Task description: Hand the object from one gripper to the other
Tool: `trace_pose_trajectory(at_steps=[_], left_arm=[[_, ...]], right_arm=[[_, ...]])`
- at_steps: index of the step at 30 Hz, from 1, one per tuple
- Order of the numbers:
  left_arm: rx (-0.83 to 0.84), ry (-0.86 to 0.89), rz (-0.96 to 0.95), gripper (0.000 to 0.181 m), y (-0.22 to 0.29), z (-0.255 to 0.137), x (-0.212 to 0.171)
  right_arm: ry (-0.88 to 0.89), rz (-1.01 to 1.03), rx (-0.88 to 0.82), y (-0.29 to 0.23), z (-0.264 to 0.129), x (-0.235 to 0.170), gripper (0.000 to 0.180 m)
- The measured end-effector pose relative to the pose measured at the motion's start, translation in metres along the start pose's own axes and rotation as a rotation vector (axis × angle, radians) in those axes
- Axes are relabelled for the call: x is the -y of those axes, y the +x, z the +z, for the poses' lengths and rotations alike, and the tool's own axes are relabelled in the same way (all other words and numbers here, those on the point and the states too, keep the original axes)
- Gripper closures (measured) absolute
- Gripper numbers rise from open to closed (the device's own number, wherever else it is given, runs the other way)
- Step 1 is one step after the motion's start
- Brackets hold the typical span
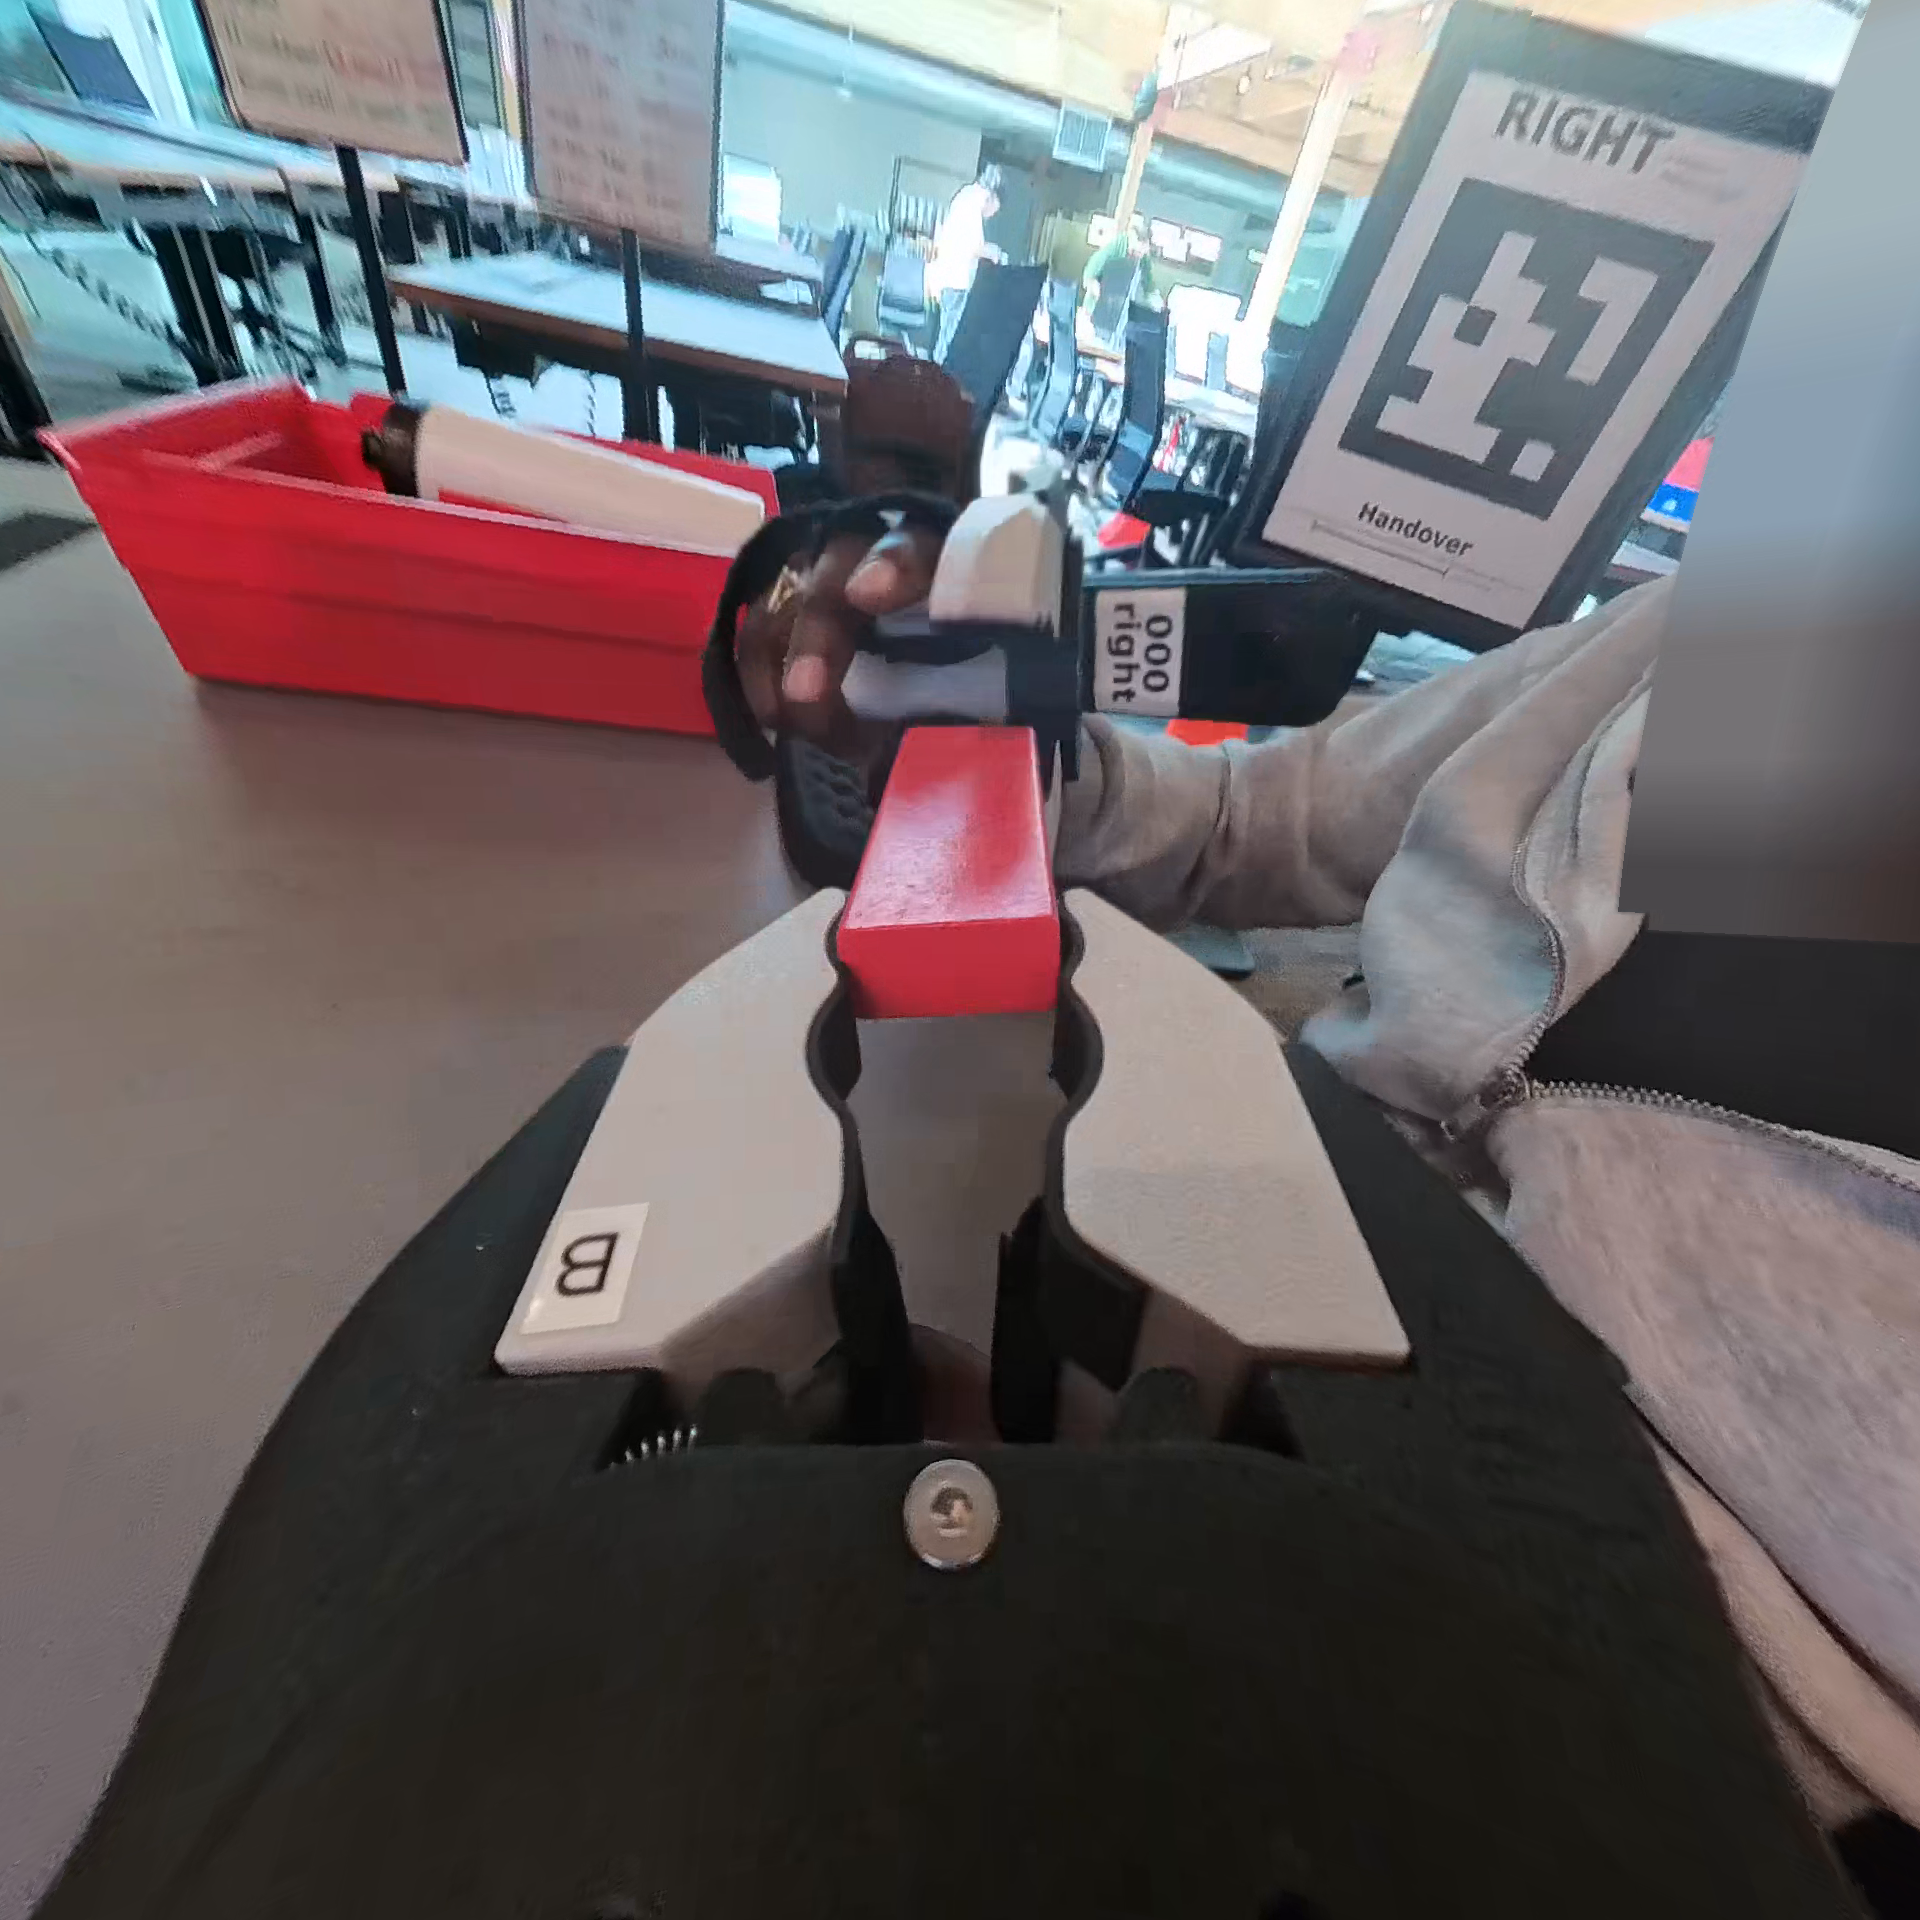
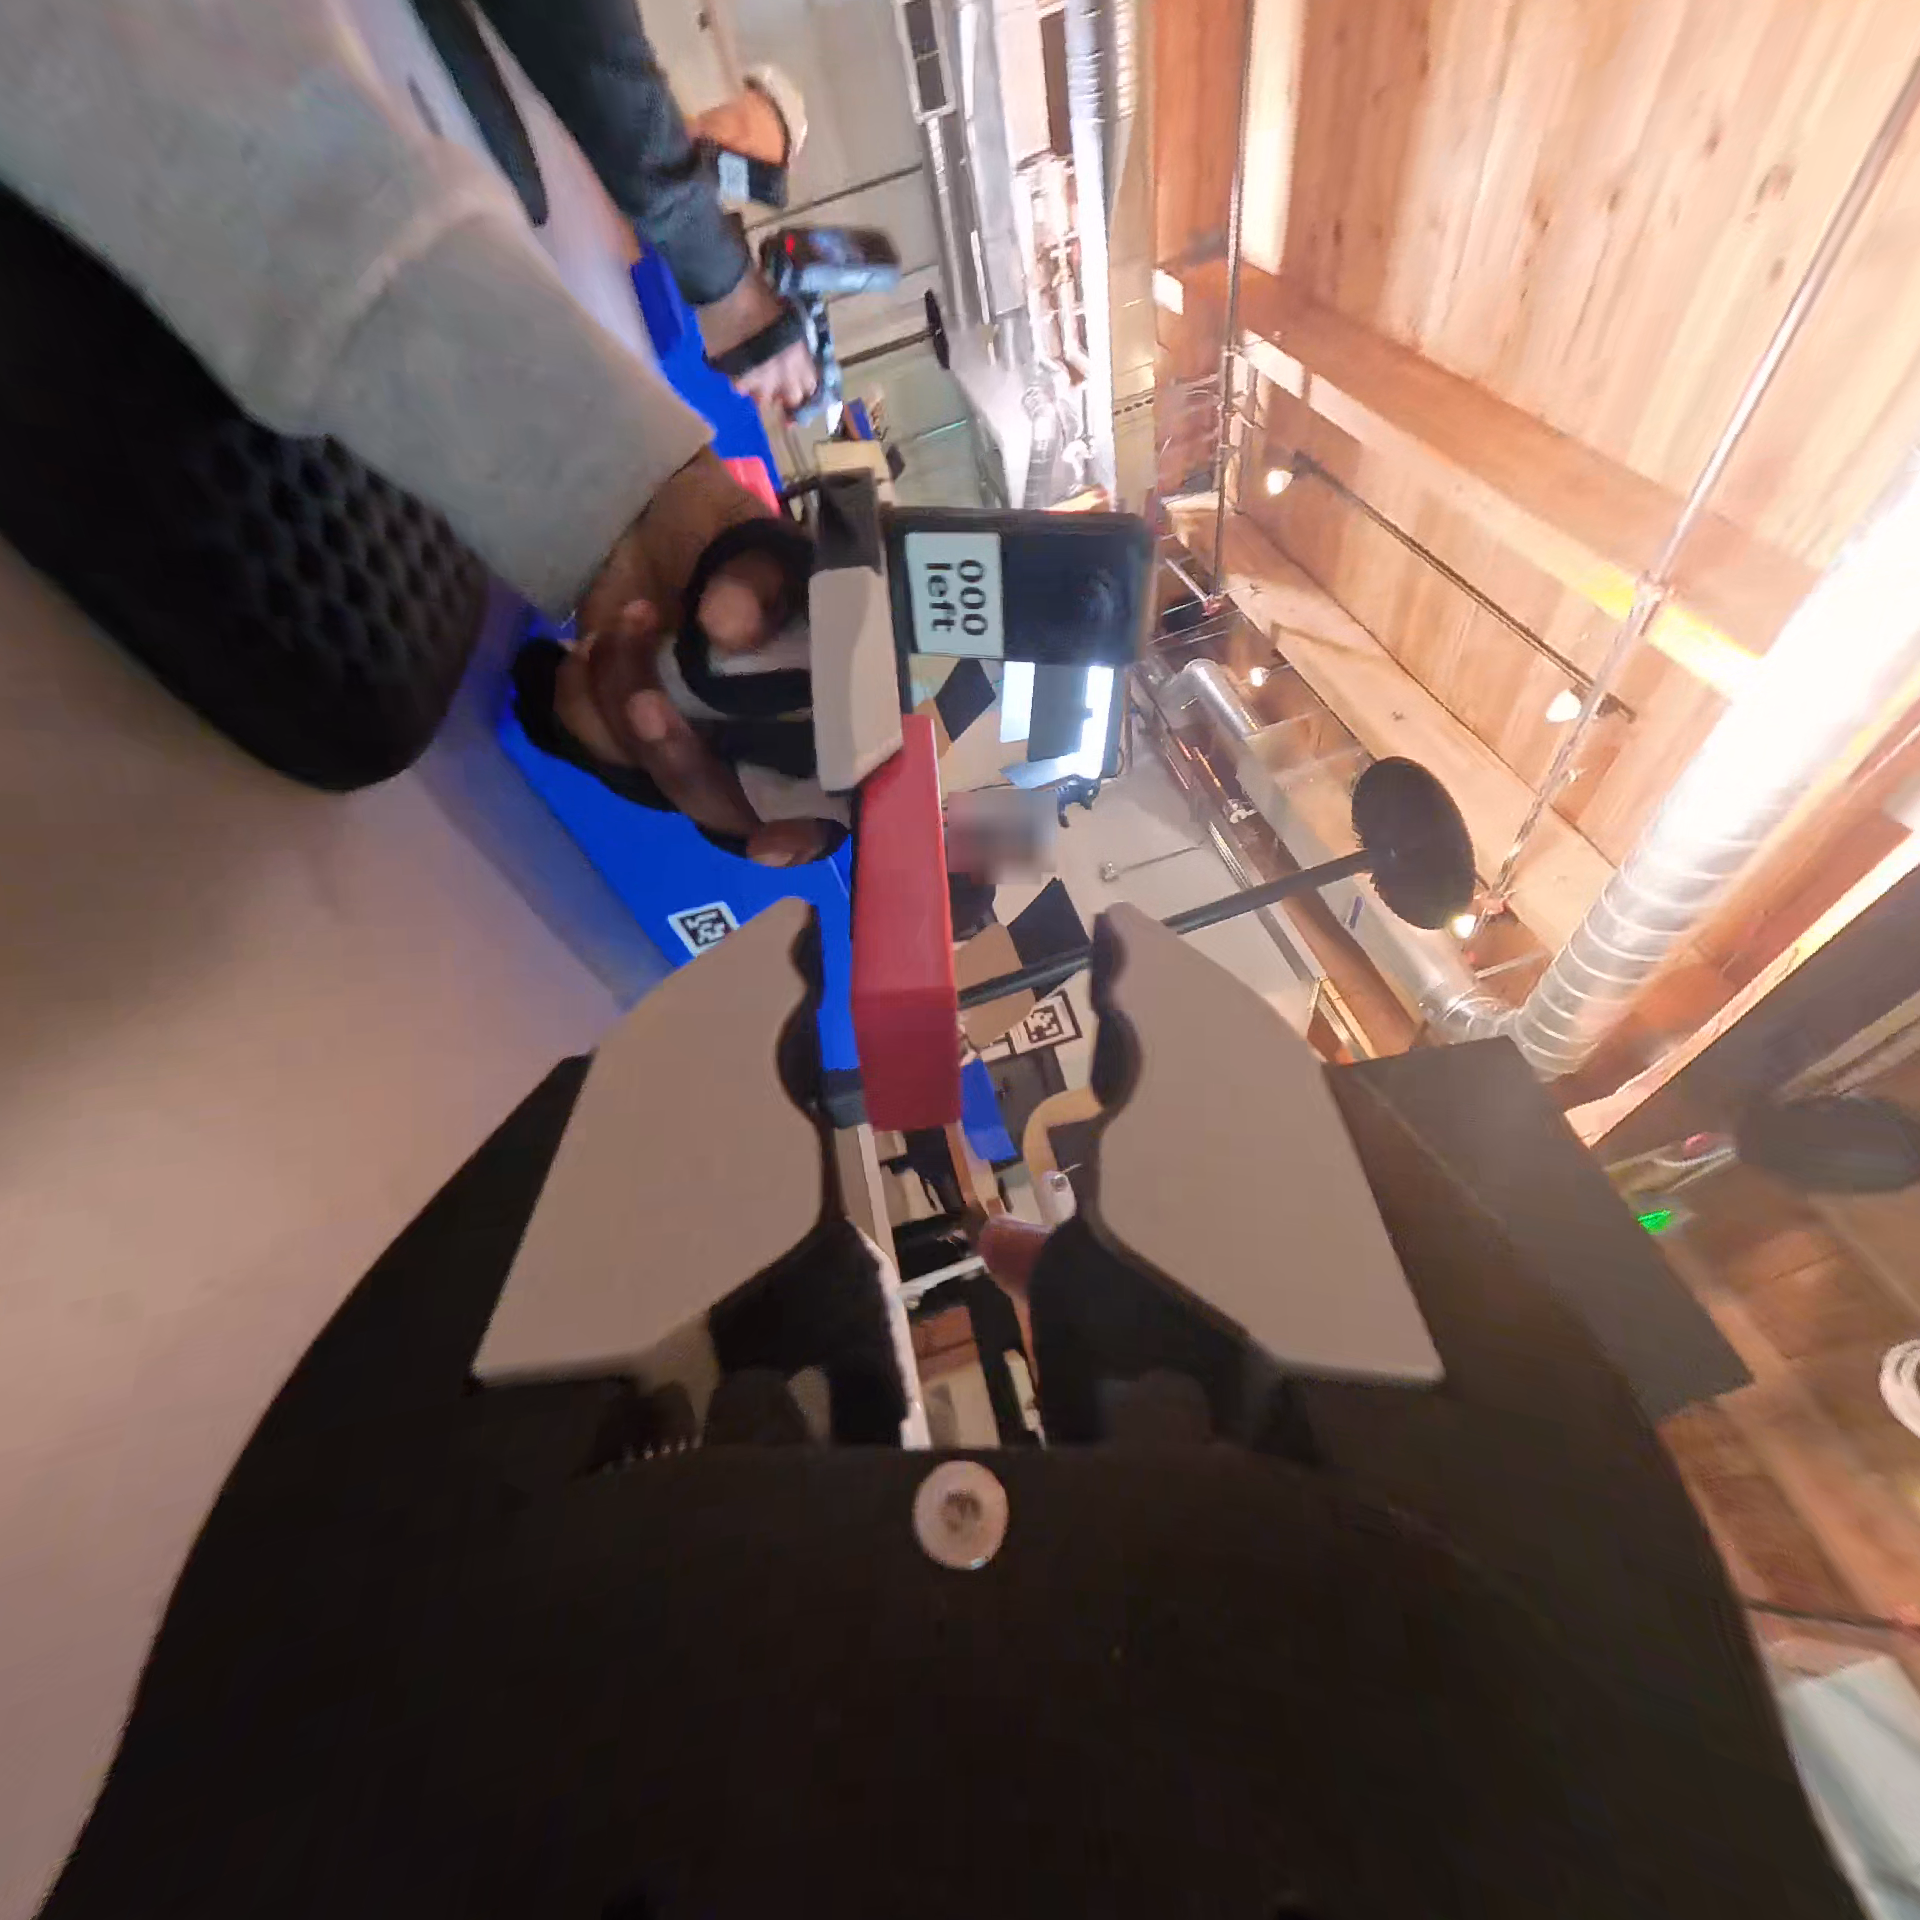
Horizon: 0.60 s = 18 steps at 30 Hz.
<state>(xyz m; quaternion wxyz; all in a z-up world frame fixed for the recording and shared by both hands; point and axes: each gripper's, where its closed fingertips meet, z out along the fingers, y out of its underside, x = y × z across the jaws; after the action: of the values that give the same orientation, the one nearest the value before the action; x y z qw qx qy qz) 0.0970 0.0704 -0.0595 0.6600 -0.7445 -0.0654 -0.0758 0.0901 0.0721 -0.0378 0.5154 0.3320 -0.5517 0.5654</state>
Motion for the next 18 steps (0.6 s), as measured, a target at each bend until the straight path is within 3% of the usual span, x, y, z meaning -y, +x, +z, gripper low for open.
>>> trace_pose_trajectory(at_steps=[2, 7, 12, 15, 18], left_arm=[[-0.004, -0.015, -0.013, 0.147, 0.0, 0.002, -0.003], [-0.007, 0.012, 0.003, 0.147, 0.001, 0.002, 0.001], [0.144, 0.113, 0.374, 0.116, -0.002, 0.0, 0.017], [0.248, 0.142, 0.607, 0.119, -0.002, -0.003, 0.027], [0.278, 0.125, 0.698, 0.13, -0.002, -0.001, 0.027]], right_arm=[[-0.039, -0.066, 0.035, -0.008, 0.002, -0.004, 0.162], [-0.066, -0.001, 0.082, -0.011, 0.003, -0.009, 0.163], [-0.005, 0.379, 0.133, 0.0, -0.001, -0.01, 0.163], [0.085, 0.615, 0.203, 0.004, -0.006, -0.004, 0.163], [0.123, 0.725, 0.238, 0.005, -0.008, -0.001, 0.163]])
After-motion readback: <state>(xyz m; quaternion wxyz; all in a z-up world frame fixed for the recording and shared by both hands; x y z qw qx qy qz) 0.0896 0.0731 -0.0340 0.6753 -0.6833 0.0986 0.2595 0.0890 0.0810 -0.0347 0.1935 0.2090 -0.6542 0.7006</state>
